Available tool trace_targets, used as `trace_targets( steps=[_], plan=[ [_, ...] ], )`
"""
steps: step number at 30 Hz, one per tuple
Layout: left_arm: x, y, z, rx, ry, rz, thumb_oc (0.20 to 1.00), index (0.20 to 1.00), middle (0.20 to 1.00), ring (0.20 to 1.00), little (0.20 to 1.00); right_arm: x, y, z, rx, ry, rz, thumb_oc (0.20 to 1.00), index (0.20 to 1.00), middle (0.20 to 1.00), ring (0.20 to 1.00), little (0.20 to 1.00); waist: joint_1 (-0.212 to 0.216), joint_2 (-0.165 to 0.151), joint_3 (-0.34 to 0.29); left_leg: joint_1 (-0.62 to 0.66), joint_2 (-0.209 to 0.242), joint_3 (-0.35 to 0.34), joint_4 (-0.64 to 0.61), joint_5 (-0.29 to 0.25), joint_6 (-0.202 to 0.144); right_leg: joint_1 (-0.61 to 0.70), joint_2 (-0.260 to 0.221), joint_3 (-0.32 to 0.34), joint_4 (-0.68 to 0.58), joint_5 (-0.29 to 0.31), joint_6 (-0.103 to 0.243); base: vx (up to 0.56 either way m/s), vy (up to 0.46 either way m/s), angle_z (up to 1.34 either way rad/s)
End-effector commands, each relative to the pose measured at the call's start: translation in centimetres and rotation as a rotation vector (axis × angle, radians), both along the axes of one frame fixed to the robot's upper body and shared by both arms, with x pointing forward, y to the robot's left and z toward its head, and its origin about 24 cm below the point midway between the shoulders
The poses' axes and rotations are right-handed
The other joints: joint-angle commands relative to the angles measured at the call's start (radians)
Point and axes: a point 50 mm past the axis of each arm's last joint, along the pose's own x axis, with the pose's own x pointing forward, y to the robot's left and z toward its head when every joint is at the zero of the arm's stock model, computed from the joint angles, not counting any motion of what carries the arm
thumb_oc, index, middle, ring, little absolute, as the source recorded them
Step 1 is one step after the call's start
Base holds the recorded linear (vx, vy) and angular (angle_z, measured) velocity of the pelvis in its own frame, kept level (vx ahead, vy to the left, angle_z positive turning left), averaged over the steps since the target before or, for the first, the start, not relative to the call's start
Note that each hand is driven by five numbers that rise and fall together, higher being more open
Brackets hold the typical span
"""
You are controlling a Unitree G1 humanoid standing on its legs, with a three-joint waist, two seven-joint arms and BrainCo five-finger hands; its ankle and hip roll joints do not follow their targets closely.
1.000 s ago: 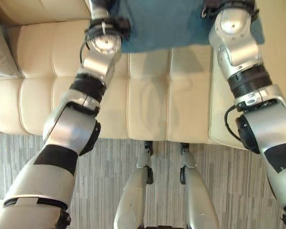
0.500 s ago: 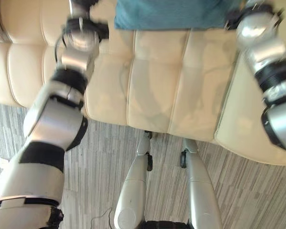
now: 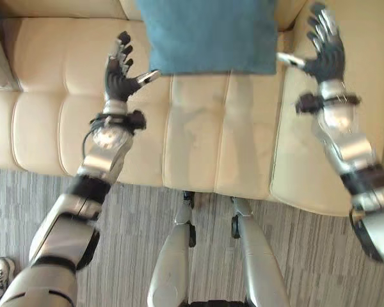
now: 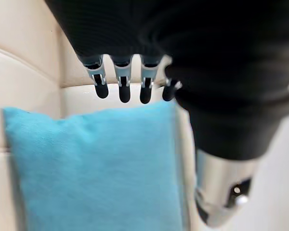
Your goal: Pick up all the scattered cushions and arrange them neatly on the sofa.
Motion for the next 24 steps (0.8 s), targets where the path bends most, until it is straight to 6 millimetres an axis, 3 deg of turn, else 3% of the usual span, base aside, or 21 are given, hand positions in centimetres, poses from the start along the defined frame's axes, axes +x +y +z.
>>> trace_targets(
  steps=[1, 2, 4, 5, 6, 7, 11, 15, 21, 24],
  plan=[
    [-2.4, 2.0, -5.5, 0.08, 0.155, 0.005, 1.0, 1.0, 1.0, 1.0, 1.0, -2.4, -1.9, -4.7, -0.068, 0.101, 0.02, 1.0, 1.0, 1.0, 1.0, 1.0, -0.007, -0.03, -0.087, 0.074, -0.018, 0.008, 0.07, -0.146, -0.006, 0.124, -0.039, -0.026, 0.027, -0.159, 0.067, 0.18, 0.066, -0.06],
    [-6.0, 3.7, -11.4, 0.043, 0.358, 0.025, 1.0, 1.0, 1.0, 1.0, 1.0, -5.6, -3.8, -11.6, -0.057, 0.346, 0.003, 1.0, 1.0, 1.0, 1.0, 1.0, -0.021, -0.038, -0.136, 0.142, -0.013, 0.017, 0.07, -0.162, 0.0, 0.203, -0.044, -0.03, 0.014, -0.168, 0.07, 0.19, 0.074, 0.07],
    [-9.9, 4.9, -16.2, 0.041, 0.559, 0.041, 1.0, 1.0, 1.0, 1.0, 1.0, -9.4, -5.2, -18.0, -0.066, 0.618, -0.025, 1.0, 1.0, 1.0, 1.0, 1.0, -0.038, -0.039, -0.196, 0.21, -0.015, 0.03, 0.061, -0.174, 0.007, 0.271, -0.044, -0.035, -0.006, -0.166, 0.076, 0.16, 0.086, -0.03],
    [-11.1, 5.2, -17.7, 0.017, 0.626, 0.049, 1.0, 1.0, 1.0, 1.0, 1.0, -10.4, -5.6, -19.5, -0.074, 0.694, -0.034, 1.0, 1.0, 1.0, 1.0, 1.0, -0.041, -0.039, -0.213, 0.23, -0.016, 0.031, 0.06, -0.179, 0.009, 0.29, -0.043, -0.039, -0.009, -0.166, 0.078, 0.15, 0.097, -0.34],
    [-13.6, 5.7, -20.2, 0.045, 0.755, 0.071, 1.0, 1.0, 1.0, 1.0, 1.0, -12.8, -6.1, -22.7, -0.099, 0.853, -0.051, 1.0, 1.0, 1.0, 1.0, 1.0, -0.043, -0.037, -0.244, 0.273, -0.015, 0.038, 0.051, -0.189, 0.014, 0.326, -0.041, -0.038, -0.019, -0.168, 0.081, 0.09, 0.08, -0.46],
    [-14.7, 5.8, -21.4, 0.073, 0.818, 0.073, 1.0, 1.0, 1.0, 1.0, 1.0, -13.8, -6.2, -24.0, -0.098, 0.917, -0.053, 1.0, 1.0, 1.0, 1.0, 1.0, -0.048, -0.036, -0.258, 0.292, -0.015, 0.045, 0.049, -0.193, 0.015, 0.341, -0.042, -0.036, -0.022, -0.166, 0.084, 0.08, 0.093, -0.43],
    [-17.8, 5.9, -24.0, 0.118, 0.965, 0.077, 1.0, 1.0, 1.0, 1.0, 1.0, -16.6, -6.7, -26.8, -0.105, 1.074, -0.073, 1.0, 1.0, 1.0, 1.0, 1.0, -0.051, -0.034, -0.307, 0.358, -0.021, 0.066, 0.031, -0.211, 0.025, 0.39, -0.042, -0.022, -0.039, -0.163, 0.092, 0.05, 0.076, -0.3],
    [-19.3, 5.8, -25.1, 0.168, 1.036, 0.075, 1.0, 1.0, 1.0, 1.0, 1.0, -17.9, -7.0, -28.0, -0.109, 1.142, -0.103, 1.0, 1.0, 1.0, 1.0, 1.0, -0.055, -0.035, -0.333, 0.41, -0.03, 0.089, 0.015, -0.228, 0.036, 0.421, -0.041, 0.001, -0.053, -0.154, 0.102, 0.01, 0.084, -0.21],
    [-18.7, 5.5, -25.3, 0.156, 1.026, 0.104, 1.0, 1.0, 1.0, 1.0, 1.0, -17.1, -6.3, -28.5, -0.082, 1.141, -0.121, 1.0, 1.0, 1.0, 1.0, 1.0, -0.052, -0.047, -0.321, 0.407, -0.036, 0.121, -0.008, -0.214, 0.052, 0.376, -0.034, 0.047, -0.055, -0.088, 0.128, -0.14, 0.056, -0.22],
    [-17.1, 5.3, -24.4, 0.166, 0.978, 0.103, 1.0, 1.0, 1.0, 1.0, 1.0, -15.8, -5.4, -28.3, -0.064, 1.106, -0.113, 1.0, 1.0, 1.0, 1.0, 1.0, -0.03, -0.034, -0.281, 0.353, 0.002, 0.123, 0.009, -0.174, 0.055, 0.34, -0.014, -0.005, 0.106, -0.164, 0.123, -0.33, -0.042, -0.47]
  ],
)
